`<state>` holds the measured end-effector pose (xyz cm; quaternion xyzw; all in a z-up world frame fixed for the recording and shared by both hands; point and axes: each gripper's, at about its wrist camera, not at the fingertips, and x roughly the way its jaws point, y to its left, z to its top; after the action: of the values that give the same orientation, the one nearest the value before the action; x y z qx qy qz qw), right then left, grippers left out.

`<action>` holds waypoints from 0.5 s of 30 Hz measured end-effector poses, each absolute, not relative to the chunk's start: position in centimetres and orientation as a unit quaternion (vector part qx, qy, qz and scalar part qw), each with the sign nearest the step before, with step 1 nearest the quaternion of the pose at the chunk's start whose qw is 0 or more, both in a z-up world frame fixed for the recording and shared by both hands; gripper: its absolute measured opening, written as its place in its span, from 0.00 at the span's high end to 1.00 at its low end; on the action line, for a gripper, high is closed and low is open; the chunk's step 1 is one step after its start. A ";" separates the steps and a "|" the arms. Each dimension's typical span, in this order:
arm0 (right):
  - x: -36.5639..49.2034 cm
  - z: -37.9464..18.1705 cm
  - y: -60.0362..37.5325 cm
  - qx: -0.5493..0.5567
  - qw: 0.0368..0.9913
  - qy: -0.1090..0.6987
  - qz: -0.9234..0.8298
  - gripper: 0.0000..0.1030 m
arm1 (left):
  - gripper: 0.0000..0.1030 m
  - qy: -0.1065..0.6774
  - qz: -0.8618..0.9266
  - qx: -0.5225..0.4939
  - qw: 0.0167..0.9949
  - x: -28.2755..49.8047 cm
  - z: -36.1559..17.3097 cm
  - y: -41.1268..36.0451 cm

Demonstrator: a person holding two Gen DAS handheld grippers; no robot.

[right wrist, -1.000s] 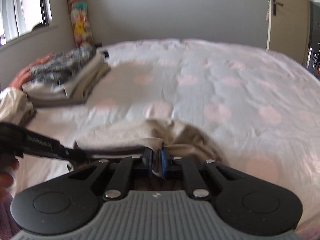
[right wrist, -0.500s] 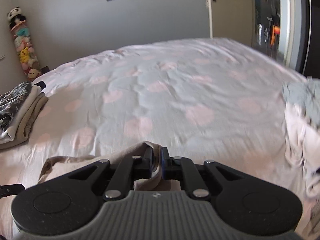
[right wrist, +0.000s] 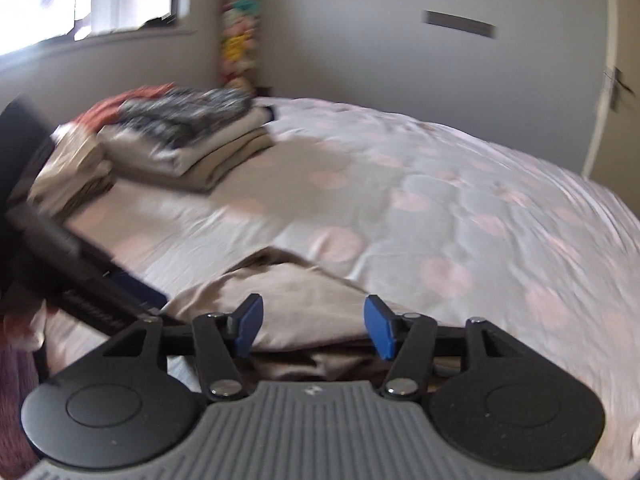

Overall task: Fold clothes
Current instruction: 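Grasp the beige shirt with the left gripper while the right gripper holds it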

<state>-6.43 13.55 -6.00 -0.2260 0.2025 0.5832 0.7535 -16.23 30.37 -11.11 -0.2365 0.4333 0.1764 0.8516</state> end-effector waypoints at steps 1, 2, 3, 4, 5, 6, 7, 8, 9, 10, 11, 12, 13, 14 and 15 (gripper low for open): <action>-7.0 -6.3 13.9 -0.247 0.746 0.194 0.586 0.39 | 0.77 0.436 0.180 -0.238 0.849 -16.2 -11.2 30.5; -7.5 -6.6 14.1 -0.265 0.740 0.188 0.589 0.39 | 0.85 0.433 0.182 -0.239 0.850 -16.4 -11.2 30.5; -7.9 -6.8 14.4 -0.280 0.735 0.184 0.590 0.39 | 0.93 0.424 0.182 -0.239 0.854 -16.5 -11.0 30.5; -8.3 -7.1 14.6 -0.294 0.730 0.178 0.590 0.39 | 0.94 0.414 0.182 -0.238 0.860 -16.7 -10.7 30.5; -8.6 -7.4 14.8 -0.307 0.727 0.171 0.590 0.39 | 0.96 0.404 0.180 -0.234 0.866 -16.9 -10.3 30.3; -8.9 -7.6 14.9 -0.320 0.725 0.162 0.589 0.39 | 0.98 0.394 0.177 -0.229 0.872 -17.1 -9.9 30.1; -9.3 -7.8 15.1 -0.332 0.721 0.152 0.589 0.39 | 0.98 0.382 0.172 -0.224 0.880 -17.1 -9.4 29.9; -9.7 -8.0 15.3 -0.344 0.717 0.143 0.589 0.39 | 0.98 0.371 0.164 -0.219 0.887 -17.1 -8.8 29.6; -10.0 -8.2 15.6 -0.356 0.712 0.134 0.590 0.39 | 0.98 0.360 0.157 -0.216 0.894 -17.2 -8.2 29.3; -10.3 -8.3 15.8 -0.366 0.708 0.126 0.591 0.42 | 0.99 0.351 0.150 -0.214 0.899 -17.2 -7.5 29.1; -10.4 -8.4 16.0 -0.375 0.703 0.118 0.592 0.46 | 0.99 0.341 0.143 -0.213 0.904 -17.3 -6.9 28.8; -10.5 -8.4 16.2 -0.381 0.700 0.110 0.593 0.52 | 0.99 0.332 0.135 -0.211 0.909 -17.4 -6.2 28.6; -10.4 -8.3 16.4 -0.380 0.701 0.107 0.594 0.70 | 0.99 0.323 0.132 -0.209 0.913 -17.4 -5.5 28.4; -10.1 -8.0 16.5 -0.376 0.704 0.108 0.593 0.88 | 0.99 0.315 0.133 -0.207 0.916 -17.6 -4.7 28.4; -9.8 -7.6 16.6 -0.369 0.709 0.108 0.591 0.94 | 0.99 0.308 0.137 -0.202 0.919 -17.7 -3.9 28.3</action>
<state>-9.82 16.56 -7.59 -0.3687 0.1082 0.5908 0.7094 -17.68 28.29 -3.86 -0.2024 0.3083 0.1368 0.9194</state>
